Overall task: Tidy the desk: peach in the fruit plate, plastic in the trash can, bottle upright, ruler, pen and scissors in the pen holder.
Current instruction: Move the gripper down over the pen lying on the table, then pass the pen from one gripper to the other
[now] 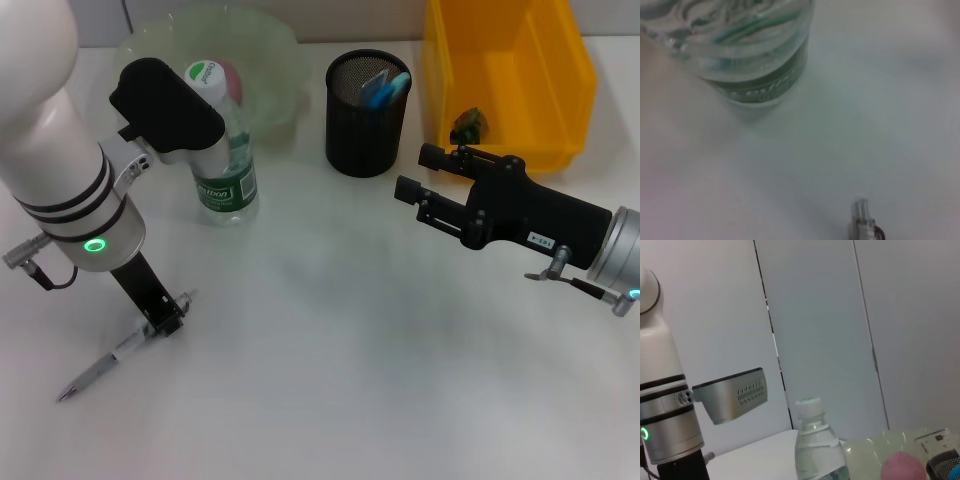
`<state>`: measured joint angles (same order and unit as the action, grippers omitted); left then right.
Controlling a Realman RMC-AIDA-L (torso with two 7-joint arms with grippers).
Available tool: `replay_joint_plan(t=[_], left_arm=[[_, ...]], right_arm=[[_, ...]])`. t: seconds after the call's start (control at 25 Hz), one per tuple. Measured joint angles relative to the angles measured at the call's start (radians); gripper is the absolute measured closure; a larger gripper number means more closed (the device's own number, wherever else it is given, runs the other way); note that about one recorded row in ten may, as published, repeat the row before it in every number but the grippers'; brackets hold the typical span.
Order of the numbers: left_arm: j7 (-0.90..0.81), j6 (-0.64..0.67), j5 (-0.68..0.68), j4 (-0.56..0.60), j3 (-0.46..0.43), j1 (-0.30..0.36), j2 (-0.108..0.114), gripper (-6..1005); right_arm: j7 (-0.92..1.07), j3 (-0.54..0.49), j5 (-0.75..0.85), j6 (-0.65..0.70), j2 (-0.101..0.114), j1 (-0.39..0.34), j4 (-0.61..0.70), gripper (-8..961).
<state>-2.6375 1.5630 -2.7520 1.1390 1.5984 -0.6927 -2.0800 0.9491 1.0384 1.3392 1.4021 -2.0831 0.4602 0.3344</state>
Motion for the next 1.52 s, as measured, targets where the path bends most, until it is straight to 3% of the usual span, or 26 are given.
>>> replay_joint_plan(t=[0.6,1.12,1.28,1.52], left_arm=[[0.007,0.002,0.000,0.004,0.002,-0.002,0.000,820],[0.001,0.010,0.002,0.029,-0.007,0.000,0.000,820],[0.000,0.014,0.002,0.039,-0.007,0.000,0.000,820],[-0.009,0.053,0.008,0.151,-0.024,0.016,0.001,820]], right_arm=[[0.000,0.000,-0.012,0.000,0.000,0.000,0.000,389],[0.000,-0.006,-0.025,-0.010,0.000,-0.004,0.000,390],[0.000,-0.050,-0.027,-0.024,0.000,-0.006,-0.011,389],[0.000,-0.147,-0.028,-0.046,0.000,-0.001,-0.047,389]])
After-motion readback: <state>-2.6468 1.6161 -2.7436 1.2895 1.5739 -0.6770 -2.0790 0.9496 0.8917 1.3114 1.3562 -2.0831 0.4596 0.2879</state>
